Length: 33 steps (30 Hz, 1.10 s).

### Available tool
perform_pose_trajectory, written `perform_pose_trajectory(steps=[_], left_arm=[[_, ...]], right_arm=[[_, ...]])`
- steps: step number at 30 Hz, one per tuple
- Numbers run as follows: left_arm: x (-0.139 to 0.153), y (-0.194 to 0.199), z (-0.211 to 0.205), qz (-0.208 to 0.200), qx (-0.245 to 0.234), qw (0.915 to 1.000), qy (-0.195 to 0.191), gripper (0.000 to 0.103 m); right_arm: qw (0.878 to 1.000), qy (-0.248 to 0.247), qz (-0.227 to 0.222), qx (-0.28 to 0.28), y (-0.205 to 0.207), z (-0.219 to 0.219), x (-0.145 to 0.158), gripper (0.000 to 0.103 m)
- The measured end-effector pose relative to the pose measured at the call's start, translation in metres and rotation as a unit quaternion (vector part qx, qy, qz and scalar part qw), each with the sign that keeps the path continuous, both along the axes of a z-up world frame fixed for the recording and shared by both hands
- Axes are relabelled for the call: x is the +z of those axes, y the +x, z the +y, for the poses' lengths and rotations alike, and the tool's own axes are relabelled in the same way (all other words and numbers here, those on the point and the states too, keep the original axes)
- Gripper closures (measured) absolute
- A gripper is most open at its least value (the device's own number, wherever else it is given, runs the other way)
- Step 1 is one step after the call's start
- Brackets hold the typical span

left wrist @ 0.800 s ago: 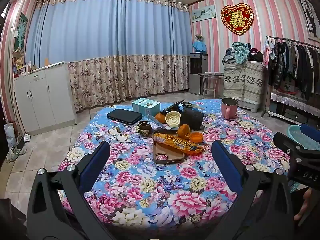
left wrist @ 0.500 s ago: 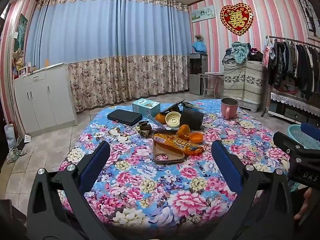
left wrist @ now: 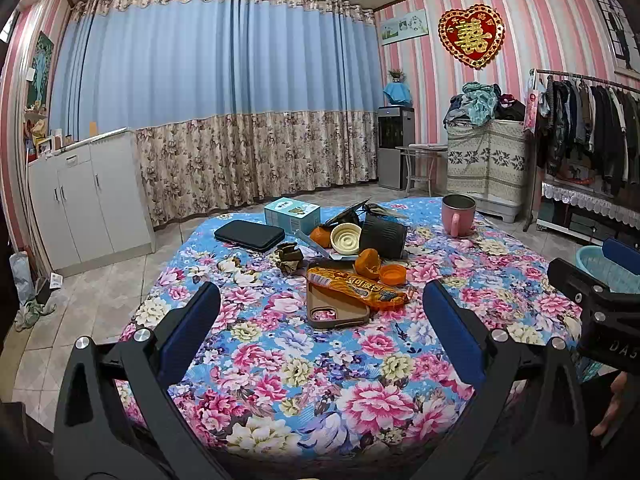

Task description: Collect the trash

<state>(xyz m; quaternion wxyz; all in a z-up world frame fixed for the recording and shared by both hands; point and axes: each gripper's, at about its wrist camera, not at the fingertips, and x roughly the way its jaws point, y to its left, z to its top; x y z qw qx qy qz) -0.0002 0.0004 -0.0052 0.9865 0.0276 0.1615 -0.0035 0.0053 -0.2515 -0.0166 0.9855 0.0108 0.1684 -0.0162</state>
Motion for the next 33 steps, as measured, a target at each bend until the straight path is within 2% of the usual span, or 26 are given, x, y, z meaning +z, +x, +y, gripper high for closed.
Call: perform_pose_trajectory(steps=[33], left_arm=[[0.0019, 0.0027, 0.0014, -0.002, 0.003, 1.0, 0.001, 0.005]], right_arm=[[1.0, -0.003, -0.002, 0.001, 0.0012, 0.0031, 0.0003, 0.004]])
